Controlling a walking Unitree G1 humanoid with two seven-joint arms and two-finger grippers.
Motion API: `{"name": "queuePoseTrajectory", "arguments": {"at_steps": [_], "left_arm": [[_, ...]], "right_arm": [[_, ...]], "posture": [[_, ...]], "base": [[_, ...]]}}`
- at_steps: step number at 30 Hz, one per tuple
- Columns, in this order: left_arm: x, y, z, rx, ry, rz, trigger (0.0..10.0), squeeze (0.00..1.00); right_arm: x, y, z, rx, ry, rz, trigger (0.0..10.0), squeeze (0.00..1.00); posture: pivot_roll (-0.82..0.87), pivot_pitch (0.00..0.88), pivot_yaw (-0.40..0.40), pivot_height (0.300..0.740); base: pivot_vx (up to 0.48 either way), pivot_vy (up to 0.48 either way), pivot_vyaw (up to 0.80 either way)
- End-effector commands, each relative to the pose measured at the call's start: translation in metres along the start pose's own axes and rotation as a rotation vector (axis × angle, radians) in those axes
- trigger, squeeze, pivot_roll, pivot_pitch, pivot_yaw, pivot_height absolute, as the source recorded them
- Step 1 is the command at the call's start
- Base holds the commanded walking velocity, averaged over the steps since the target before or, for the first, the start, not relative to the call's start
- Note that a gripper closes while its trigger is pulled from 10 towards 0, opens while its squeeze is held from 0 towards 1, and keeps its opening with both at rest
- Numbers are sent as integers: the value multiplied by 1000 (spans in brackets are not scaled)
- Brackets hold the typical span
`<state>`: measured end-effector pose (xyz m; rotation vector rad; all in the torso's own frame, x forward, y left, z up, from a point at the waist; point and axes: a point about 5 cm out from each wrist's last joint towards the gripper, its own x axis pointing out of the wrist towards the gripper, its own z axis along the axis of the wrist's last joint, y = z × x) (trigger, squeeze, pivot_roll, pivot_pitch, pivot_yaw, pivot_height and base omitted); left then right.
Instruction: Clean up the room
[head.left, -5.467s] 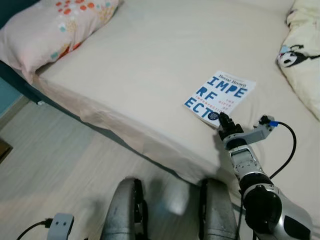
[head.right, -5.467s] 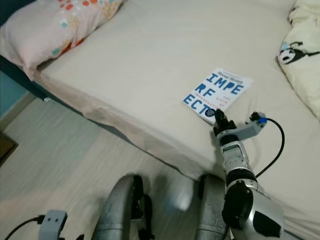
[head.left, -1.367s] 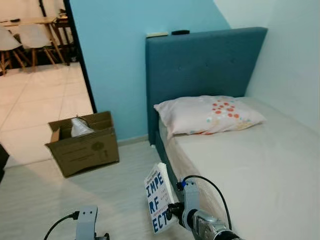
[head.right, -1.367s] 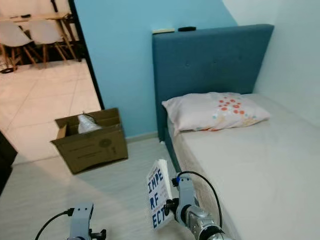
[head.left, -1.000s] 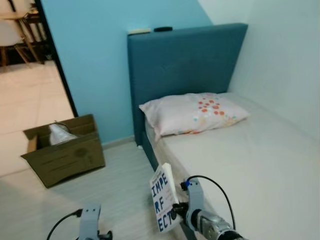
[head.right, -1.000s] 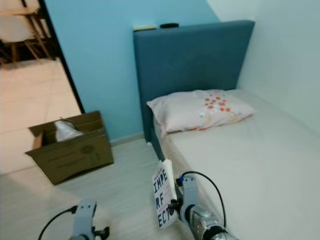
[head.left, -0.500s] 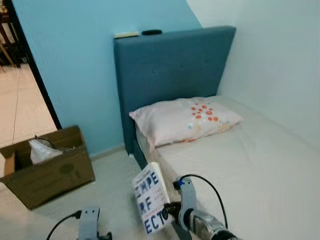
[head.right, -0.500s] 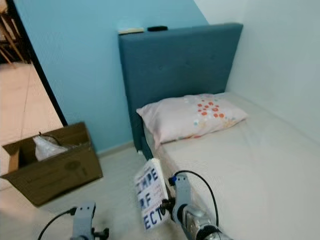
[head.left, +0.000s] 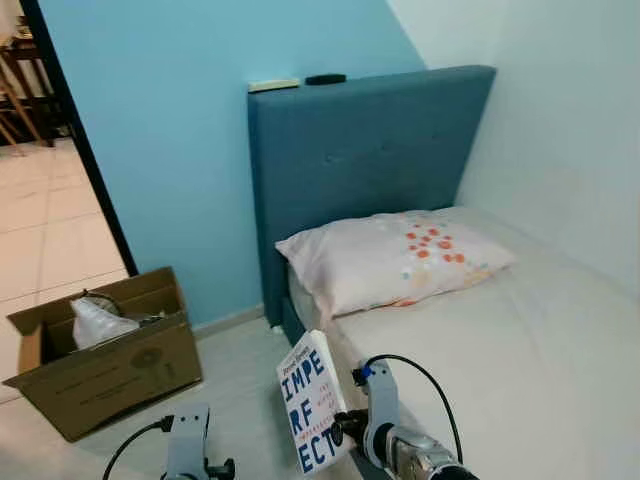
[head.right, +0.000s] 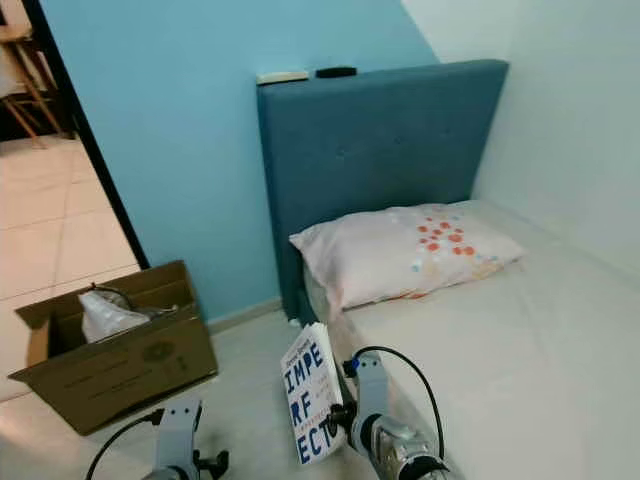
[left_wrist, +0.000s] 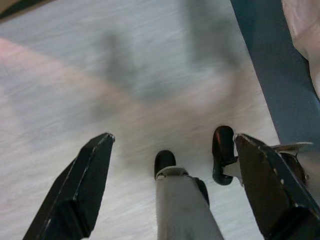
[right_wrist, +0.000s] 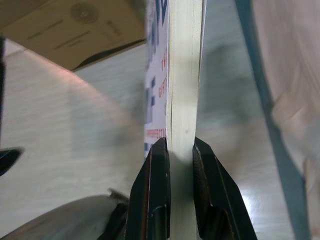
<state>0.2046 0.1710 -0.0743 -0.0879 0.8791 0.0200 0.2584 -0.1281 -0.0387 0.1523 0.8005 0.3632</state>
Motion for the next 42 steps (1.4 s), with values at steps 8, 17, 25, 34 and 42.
{"name": "queuePoseTrajectory", "arguments": {"at_steps": [8, 17, 25, 34, 42], "left_arm": [[0, 1, -1, -5, 6, 1, 10000, 0], [0, 2, -1, -3, 8, 1, 10000, 0], [0, 4, 1, -16, 1, 5, 10000, 0], [0, 6, 2, 0, 5, 12, 10000, 0], [-1, 6, -2, -8, 15, 16, 10000, 0]], "right_arm": [[0, -2, 8, 3, -35, -7, 10000, 0], [0, -2, 8, 12, -37, -8, 10000, 0], [0, -3, 8, 16, -37, -15, 10000, 0], [0, -1, 7, 4, -32, -7, 10000, 0], [-1, -6, 8, -4, -40, -34, 10000, 0]], "posture": [[-57, 0, -37, 717], [-52, 0, -36, 717], [-48, 0, -38, 717], [-49, 0, -37, 717], [-45, 0, -39, 717]], "base": [[330, 0, 0], [328, 0, 0], [289, 0, 0], [0, -49, 0], [0, -441, 0]]}}
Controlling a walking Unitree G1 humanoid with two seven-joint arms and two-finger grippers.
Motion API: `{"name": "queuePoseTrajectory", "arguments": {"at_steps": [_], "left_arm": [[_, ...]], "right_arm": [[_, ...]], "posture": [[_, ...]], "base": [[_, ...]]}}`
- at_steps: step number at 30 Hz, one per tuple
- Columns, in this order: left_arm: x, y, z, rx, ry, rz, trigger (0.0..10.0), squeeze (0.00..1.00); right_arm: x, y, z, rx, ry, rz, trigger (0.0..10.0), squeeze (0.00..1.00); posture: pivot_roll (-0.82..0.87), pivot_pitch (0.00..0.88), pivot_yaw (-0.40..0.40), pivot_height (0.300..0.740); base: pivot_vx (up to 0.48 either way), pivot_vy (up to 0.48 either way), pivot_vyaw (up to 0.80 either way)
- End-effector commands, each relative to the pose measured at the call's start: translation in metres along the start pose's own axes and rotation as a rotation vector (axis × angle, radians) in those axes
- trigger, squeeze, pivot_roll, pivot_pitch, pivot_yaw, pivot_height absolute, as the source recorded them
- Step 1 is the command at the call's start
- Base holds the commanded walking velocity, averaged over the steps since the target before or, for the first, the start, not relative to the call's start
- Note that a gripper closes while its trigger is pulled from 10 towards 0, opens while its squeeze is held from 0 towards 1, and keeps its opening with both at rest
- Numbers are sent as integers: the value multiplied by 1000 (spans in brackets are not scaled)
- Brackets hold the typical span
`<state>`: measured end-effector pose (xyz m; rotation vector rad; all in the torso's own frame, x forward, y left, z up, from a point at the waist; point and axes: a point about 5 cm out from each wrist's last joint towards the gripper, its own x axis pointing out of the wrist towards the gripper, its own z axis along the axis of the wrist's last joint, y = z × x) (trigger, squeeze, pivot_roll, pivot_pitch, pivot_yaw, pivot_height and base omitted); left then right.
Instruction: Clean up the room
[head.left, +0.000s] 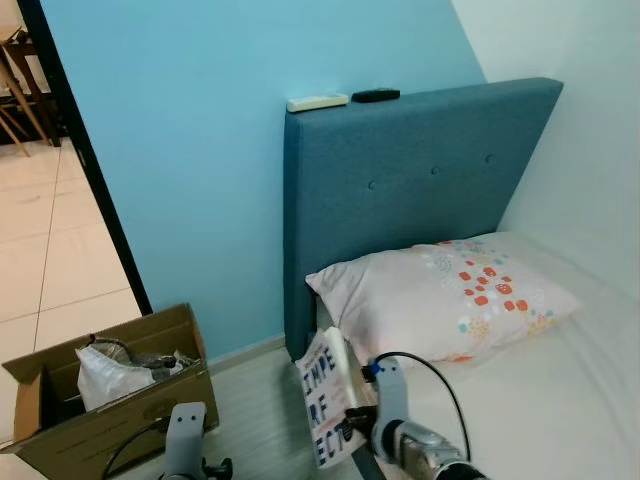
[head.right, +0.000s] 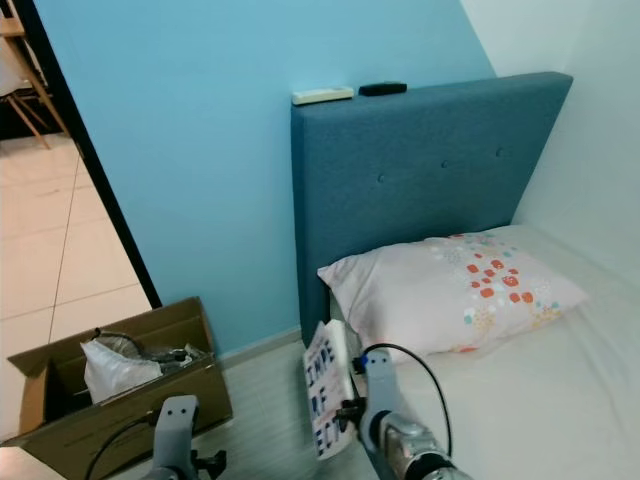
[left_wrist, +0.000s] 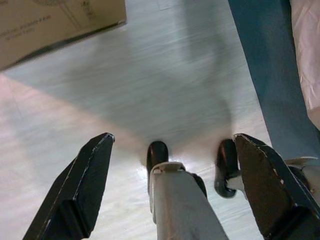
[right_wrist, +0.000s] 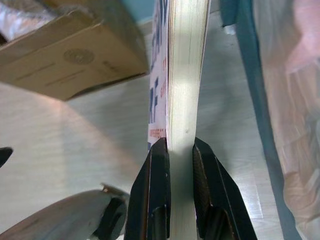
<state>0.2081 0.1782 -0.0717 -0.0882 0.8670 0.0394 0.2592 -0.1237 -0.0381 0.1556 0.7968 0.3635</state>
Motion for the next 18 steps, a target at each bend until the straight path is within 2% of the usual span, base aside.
{"name": "queuePoseTrajectory", "arguments": {"at_steps": [1, 3, 6, 7, 8, 15, 18], "left_arm": [[-1, -1, -7, 0, 27, 0, 10000, 0], [-2, 1, -9, -9, 30, 24, 10000, 0], [-2, 3, -10, -17, 32, 34, 10000, 0], [-2, 5, -11, -25, 31, 46, 10000, 0], [-3, 6, -11, -27, 31, 47, 10000, 0], [-3, 6, -12, -24, 33, 47, 10000, 0], [-3, 5, -13, 7, 37, 39, 10000, 0]], "right_arm": [[-3, -10, 7, -7, -36, -36, 10000, 0], [-6, -21, 11, -53, -34, -111, 10000, 0], [-8, -25, 12, -61, -33, -132, 10000, 0], [-11, -36, 21, -111, -48, -199, 10000, 0], [-13, -39, 25, -134, -53, -219, 10000, 0], [-16, -46, 36, -226, -58, -258, 10000, 0], [-17, -50, 41, -327, -40, -285, 10000, 0]], "posture": [[-45, 0, -39, 717], [-43, 0, -45, 717], [-43, 0, -45, 717], [-45, 0, -46, 717], [-45, 0, -46, 717], [-49, 0, -49, 717], [-50, 0, -49, 717]], "base": [[0, -442, 0], [0, -176, 0], [0, 0, 0], [0, 0, 0], [0, 0, 0], [0, 0, 0], [0, -146, 0]]}}
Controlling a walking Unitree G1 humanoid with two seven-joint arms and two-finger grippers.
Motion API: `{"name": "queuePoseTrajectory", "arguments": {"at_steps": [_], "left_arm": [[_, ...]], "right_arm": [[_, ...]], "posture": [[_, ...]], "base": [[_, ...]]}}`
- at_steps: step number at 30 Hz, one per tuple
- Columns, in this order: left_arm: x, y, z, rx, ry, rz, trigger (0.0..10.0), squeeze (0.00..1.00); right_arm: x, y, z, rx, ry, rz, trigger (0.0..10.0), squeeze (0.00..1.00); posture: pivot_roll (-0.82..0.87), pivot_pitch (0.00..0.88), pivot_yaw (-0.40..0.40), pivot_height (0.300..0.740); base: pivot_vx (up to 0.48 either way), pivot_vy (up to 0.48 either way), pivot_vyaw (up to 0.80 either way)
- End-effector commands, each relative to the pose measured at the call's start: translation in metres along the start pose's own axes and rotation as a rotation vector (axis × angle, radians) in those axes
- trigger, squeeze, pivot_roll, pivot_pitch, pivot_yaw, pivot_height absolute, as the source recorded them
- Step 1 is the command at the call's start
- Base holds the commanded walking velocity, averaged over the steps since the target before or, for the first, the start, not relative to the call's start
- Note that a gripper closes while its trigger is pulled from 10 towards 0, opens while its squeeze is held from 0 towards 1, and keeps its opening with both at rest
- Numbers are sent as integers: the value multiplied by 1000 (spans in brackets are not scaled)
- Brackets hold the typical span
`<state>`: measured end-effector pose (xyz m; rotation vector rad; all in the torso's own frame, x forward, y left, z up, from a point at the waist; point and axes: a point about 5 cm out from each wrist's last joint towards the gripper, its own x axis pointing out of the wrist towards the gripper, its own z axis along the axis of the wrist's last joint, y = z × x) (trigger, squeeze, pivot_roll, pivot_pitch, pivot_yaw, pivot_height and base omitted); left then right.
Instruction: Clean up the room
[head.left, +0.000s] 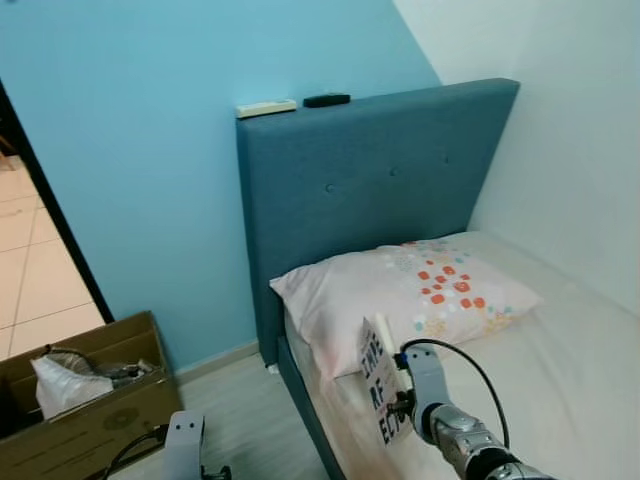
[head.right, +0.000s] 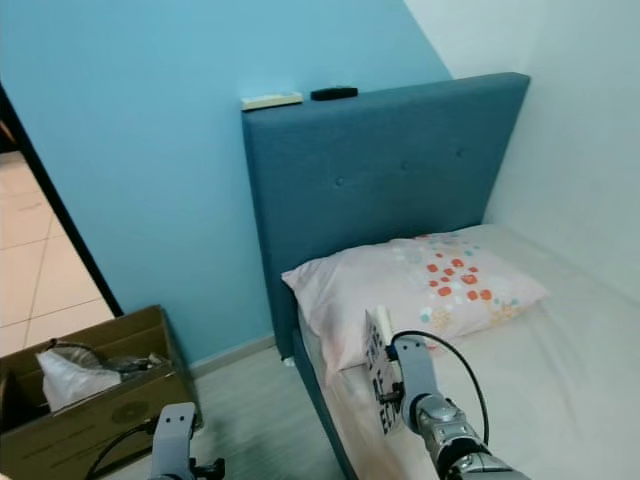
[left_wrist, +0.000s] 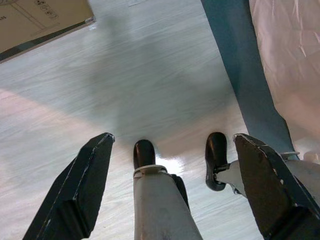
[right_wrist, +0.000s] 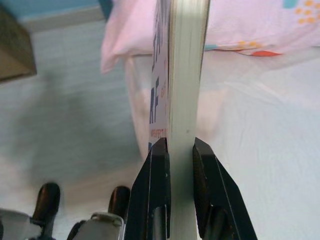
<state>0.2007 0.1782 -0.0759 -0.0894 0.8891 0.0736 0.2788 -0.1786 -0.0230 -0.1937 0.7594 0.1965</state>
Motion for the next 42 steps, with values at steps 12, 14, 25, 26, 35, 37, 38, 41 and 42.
{"name": "queuePoseTrajectory", "arguments": {"at_steps": [12, 14, 25, 26, 35, 37, 38, 41, 42], "left_arm": [[-2, 9, -9, 15, 21, 40, 10000, 0], [-4, 10, -13, 17, 27, 44, 10000, 0], [-10, 21, -32, 45, 55, 51, 10000, 0], [-11, 23, -34, 47, 57, 52, 10000, 0], [-19, 40, -45, 62, 58, 68, 10000, 0], [-21, 46, -48, 64, 59, 75, 10000, 0], [-24, 52, -52, 67, 61, 82, 10000, 0], [-28, 60, -56, 68, 61, 94, 10000, 0], [-30, 65, -58, 68, 60, 100, 10000, 0]], "right_arm": [[1, -6, 22, -175, -50, -33, 10000, 0], [1, -7, 25, -208, -46, -18, 10000, 0], [-1, -5, 8, -151, 78, 104, 10000, 0], [-1, -7, 6, -136, 87, 108, 10000, 0], [-4, -18, -2, -108, 105, 81, 10000, 0], [-6, -22, -3, -111, 110, 63, 10000, 0], [-7, -27, -4, -111, 111, 46, 10000, 0], [-8, -34, -5, -117, 110, 20, 10000, 0], [-10, -39, -5, -122, 110, -3, 10000, 0]], "posture": [[-43, 0, -54, 717], [-40, 0, -54, 717], [-19, 31, -45, 717], [-17, 37, -44, 717], [17, 129, -25, 717], [28, 155, -19, 717], [36, 169, -15, 717], [48, 187, -6, 717], [56, 198, -2, 717]], "base": [[0, -256, 0], [0, 0, 0], [0, 0, 0], [0, 0, 0], [0, 0, 0], [0, 0, 0], [0, 0, 0], [0, 0, 0], [0, 0, 0]]}}
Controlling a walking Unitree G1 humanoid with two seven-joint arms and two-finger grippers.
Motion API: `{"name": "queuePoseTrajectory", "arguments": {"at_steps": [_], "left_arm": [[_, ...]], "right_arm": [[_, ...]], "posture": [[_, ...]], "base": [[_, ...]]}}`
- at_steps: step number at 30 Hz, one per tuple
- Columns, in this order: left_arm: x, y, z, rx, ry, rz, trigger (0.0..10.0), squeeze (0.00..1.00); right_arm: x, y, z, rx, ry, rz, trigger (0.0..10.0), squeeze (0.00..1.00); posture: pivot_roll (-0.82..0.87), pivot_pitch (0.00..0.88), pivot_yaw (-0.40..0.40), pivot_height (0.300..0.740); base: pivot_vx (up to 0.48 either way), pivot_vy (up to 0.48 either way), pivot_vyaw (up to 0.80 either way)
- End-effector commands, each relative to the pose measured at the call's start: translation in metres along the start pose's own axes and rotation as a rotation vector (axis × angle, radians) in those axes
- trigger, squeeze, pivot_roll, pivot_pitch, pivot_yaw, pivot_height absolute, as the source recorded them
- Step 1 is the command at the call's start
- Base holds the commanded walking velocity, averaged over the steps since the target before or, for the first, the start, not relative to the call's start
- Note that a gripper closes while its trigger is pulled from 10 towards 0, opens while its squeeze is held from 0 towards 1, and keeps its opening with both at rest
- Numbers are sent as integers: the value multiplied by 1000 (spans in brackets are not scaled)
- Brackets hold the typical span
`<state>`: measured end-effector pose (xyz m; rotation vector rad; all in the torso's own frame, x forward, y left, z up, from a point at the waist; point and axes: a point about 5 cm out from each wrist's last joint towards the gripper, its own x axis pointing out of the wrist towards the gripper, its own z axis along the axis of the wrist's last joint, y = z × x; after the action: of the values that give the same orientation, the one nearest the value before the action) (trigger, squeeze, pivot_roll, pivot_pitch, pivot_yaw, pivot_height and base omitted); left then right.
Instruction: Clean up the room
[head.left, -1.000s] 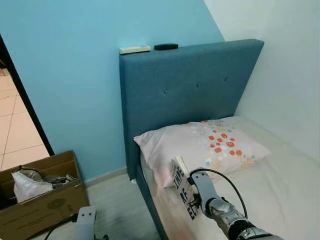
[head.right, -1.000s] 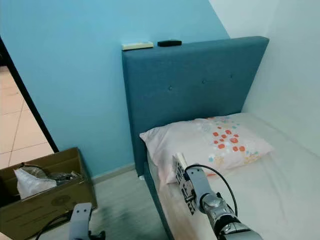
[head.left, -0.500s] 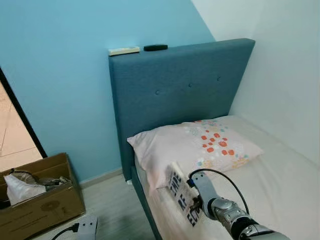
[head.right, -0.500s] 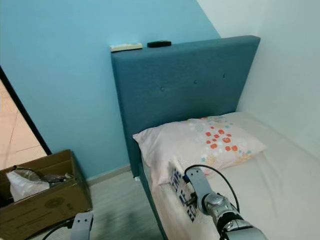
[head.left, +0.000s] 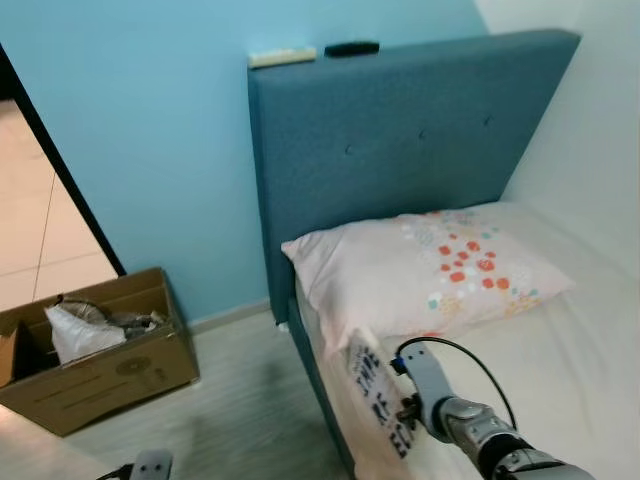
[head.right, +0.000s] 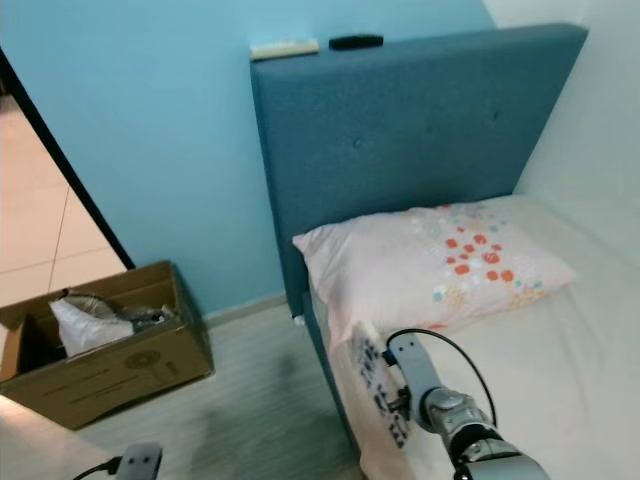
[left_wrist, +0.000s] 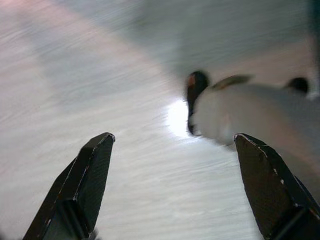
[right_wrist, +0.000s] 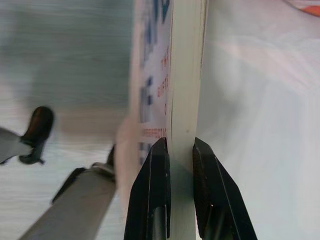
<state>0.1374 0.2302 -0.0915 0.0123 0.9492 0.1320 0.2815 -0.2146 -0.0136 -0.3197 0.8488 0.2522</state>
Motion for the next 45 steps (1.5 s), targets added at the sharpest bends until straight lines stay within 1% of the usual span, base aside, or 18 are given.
{"name": "queuePoseTrajectory", "arguments": {"at_steps": [1, 3, 5, 7, 9, 18, 21, 23, 29, 30, 31, 33, 34, 40, 41, 43, 44, 45], "left_arm": [[-4, 9, -7, 3, 5, 8, 10000, 0], [-6, 14, -10, 6, 2, 13, 10000, 0], [-7, 16, -11, 9, 3, 16, 10000, 0], [-7, 17, -12, 11, 3, 17, 10000, 0], [-8, 19, -13, 10, 3, 19, 10000, 0], [-8, 16, -12, 21, -5, 3, 10000, 0], [-9, 16, -14, 23, -1, 0, 10000, 0], [-9, 17, -15, 23, 0, 0, 10000, 0], [-9, 17, -15, 23, 2, 0, 10000, 0], [-9, 17, -15, 23, 2, 0, 10000, 0], [-9, 17, -15, 22, 2, 0, 10000, 0], [-9, 17, -16, 22, 2, 0, 10000, 0], [-9, 17, -16, 21, 2, 0, 10000, 0], [-9, 16, -15, 17, 1, 0, 10000, 0], [-8, 14, -14, 13, 0, 1, 10000, 0], [-8, 14, -13, 12, -1, 1, 10000, 0], [-7, 12, -11, 8, -3, 0, 10000, 0], [-5, 10, -8, 2, -7, -1, 10000, 0]], "right_arm": [[-2, -7, -6, -2, 15, -40, 10000, 0], [-4, -15, -6, -10, 16, -71, 10000, 0], [-6, -20, -6, -8, 16, -83, 10000, 0], [-6, -21, -6, -10, 17, -87, 10000, 0], [-7, -25, -5, -33, 16, -109, 10000, 0], [-9, -32, 0, -34, 4, -155, 10000, 0], [-11, -39, -1, -12, 11, -206, 10000, 0], [-12, -41, -3, 3, 17, -217, 10000, 0], [-12, -38, -10, 38, 32, -203, 10000, 0], [-12, -38, -11, 38, 35, -207, 10000, 239], [-12, -39, -12, 39, 37, -224, 10000, 663], [-13, -40, -12, 39, 39, -236, 10000, 663], [-13, -42, -12, 49, 37, -247, 10000, 1000], [-15, -48, -7, 58, 29, -295, 10000, 1000], [-17, -53, -3, 51, 22, -324, 10000, 82], [-17, -55, -2, 47, 17, -332, 10000, 82], [-18, -58, 3, 36, -4, -349, 10000, 0], [-19, -62, 10, 21, -33, -367, 10000, 0]], "posture": [[58, 201, 0, 717], [62, 211, 4, 717], [64, 214, 7, 717], [65, 215, 9, 717], [66, 219, 12, 717], [76, 221, 20, 717], [77, 219, 21, 717], [77, 217, 20, 717], [79, 215, 19, 717], [79, 215, 19, 717], [80, 214, 19, 717], [80, 214, 19, 717], [80, 214, 19, 717], [79, 201, 15, 717], [76, 191, 11, 717], [76, 191, 11, 717], [70, 170, 5, 717], [64, 157, 2, 717]], "base": [[0, 0, 0], [0, 0, 0], [0, 0, 0], [0, 0, 0], [0, 0, 0], [0, 0, 0], [0, 0, 0], [0, 0, 0], [0, 0, 0], [0, 0, 0], [0, 0, 0], [0, 0, 0], [0, 0, 0], [0, 0, 0], [0, 0, 0], [0, 0, 0], [0, 0, 0], [0, 0, 0]]}}
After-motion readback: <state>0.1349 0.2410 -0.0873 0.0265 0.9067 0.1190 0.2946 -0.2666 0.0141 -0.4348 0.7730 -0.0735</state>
